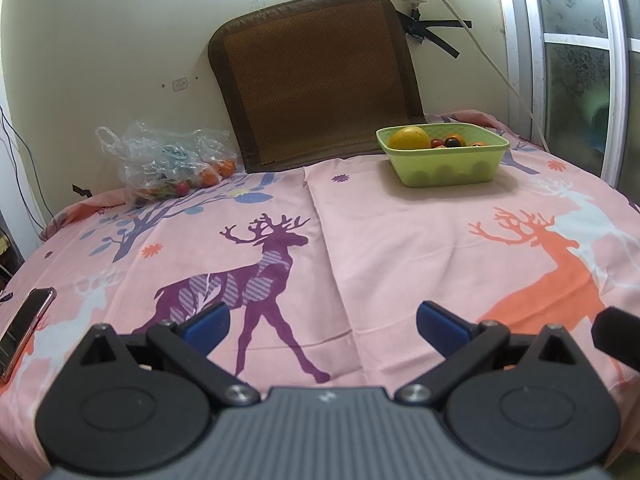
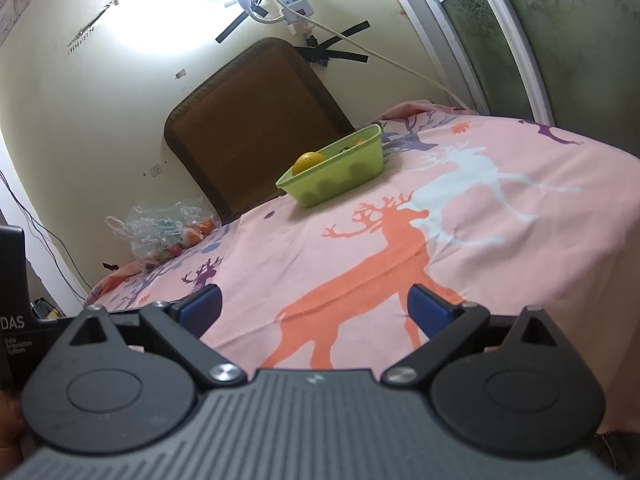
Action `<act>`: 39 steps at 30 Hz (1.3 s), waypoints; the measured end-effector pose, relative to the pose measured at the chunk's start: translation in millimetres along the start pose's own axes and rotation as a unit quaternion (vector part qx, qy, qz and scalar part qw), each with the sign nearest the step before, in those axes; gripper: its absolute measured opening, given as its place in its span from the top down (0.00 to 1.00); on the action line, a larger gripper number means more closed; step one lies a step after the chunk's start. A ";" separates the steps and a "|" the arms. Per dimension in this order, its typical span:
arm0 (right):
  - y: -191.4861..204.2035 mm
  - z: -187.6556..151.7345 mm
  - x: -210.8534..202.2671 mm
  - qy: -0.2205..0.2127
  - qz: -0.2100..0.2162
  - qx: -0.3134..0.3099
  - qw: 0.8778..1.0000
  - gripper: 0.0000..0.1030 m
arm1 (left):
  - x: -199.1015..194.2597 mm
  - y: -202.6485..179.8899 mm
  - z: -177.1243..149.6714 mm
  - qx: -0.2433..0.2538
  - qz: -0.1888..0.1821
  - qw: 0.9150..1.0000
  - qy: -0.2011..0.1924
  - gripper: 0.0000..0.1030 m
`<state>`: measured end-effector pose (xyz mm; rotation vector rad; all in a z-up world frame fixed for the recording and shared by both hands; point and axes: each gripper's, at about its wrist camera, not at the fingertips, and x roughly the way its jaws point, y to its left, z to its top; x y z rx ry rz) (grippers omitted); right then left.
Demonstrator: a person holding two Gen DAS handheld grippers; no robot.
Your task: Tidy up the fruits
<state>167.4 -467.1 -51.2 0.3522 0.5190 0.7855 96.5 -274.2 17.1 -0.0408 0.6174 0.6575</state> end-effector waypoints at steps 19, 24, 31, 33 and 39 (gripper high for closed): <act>1.2 -1.1 -2.2 -0.006 0.000 -0.006 1.000 0.03 | -2.8 2.4 1.1 -0.003 0.001 1.000 -0.008 0.00; 1.5 -1.5 -3.1 -0.008 0.000 -0.008 1.000 0.03 | -6.2 2.8 3.0 -0.005 0.002 1.000 -0.016 0.00; 3.1 -0.6 -6.1 -0.017 0.001 -0.014 1.000 0.03 | -13.3 2.6 5.6 -0.007 0.005 0.999 -0.039 0.00; 3.6 0.2 -7.5 -0.022 0.000 -0.015 1.000 0.03 | -15.9 2.8 6.2 -0.007 0.006 0.999 -0.047 0.00; 4.3 2.1 -9.5 -0.034 -0.002 -0.016 0.999 0.03 | -23.6 4.3 8.0 -0.010 0.007 0.997 -0.071 0.00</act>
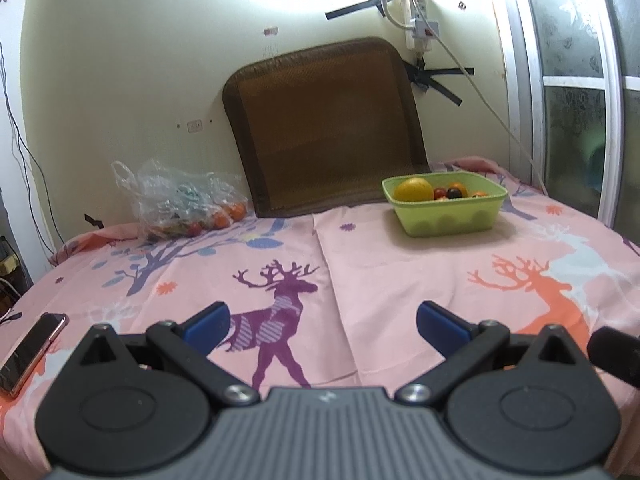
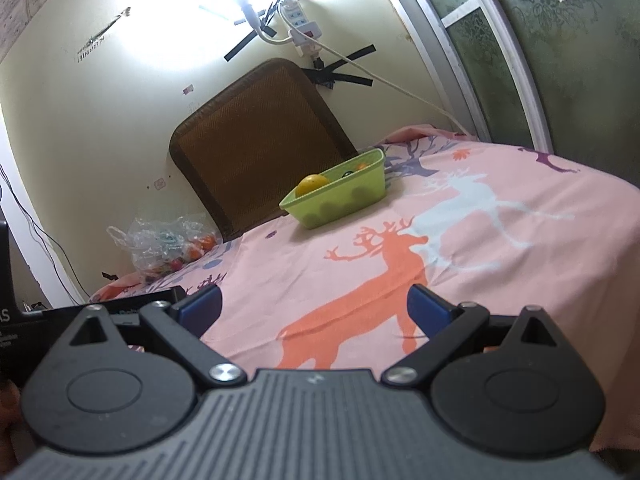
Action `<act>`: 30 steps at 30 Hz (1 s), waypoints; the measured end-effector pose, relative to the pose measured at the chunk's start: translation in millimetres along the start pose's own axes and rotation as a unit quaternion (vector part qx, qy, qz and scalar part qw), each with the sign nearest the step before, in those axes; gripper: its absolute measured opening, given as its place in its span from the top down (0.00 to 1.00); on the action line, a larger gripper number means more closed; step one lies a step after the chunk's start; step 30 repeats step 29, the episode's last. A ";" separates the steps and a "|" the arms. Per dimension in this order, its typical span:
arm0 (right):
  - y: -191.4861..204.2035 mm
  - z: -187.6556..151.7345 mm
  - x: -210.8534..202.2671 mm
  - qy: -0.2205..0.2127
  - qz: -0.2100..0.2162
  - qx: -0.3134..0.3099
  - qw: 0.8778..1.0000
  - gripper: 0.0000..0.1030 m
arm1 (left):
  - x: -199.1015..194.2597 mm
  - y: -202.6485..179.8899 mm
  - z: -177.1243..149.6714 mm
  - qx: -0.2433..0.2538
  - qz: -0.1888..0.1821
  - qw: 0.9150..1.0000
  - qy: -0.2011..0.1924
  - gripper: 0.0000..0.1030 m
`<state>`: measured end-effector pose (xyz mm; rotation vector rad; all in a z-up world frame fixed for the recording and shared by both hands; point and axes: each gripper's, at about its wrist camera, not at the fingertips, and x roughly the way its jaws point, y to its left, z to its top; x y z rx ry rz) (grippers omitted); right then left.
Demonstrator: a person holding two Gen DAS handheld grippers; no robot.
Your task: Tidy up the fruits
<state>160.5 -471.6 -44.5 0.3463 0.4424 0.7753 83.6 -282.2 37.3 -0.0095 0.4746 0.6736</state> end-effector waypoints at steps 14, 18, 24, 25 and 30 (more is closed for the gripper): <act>0.8 -0.3 2.6 0.006 0.001 0.000 1.000 0.03 | -0.5 -2.5 -1.8 0.005 -0.021 1.000 0.006 0.00; 0.7 -0.9 3.3 0.008 0.000 0.001 1.000 0.03 | 4.7 -1.6 -3.4 0.002 -0.022 0.999 0.024 0.00; 0.1 -1.5 3.5 0.010 -0.001 0.002 1.000 0.03 | 10.3 -1.0 -7.3 0.001 -0.028 0.999 0.041 0.00; 0.0 -1.4 3.5 0.010 -0.001 0.002 1.000 0.03 | 10.4 -1.1 -7.7 0.002 -0.028 0.999 0.041 0.00; -0.2 -1.3 3.5 0.010 0.000 0.002 1.000 0.03 | 9.3 -0.6 -6.3 -0.001 -0.042 0.998 0.040 0.00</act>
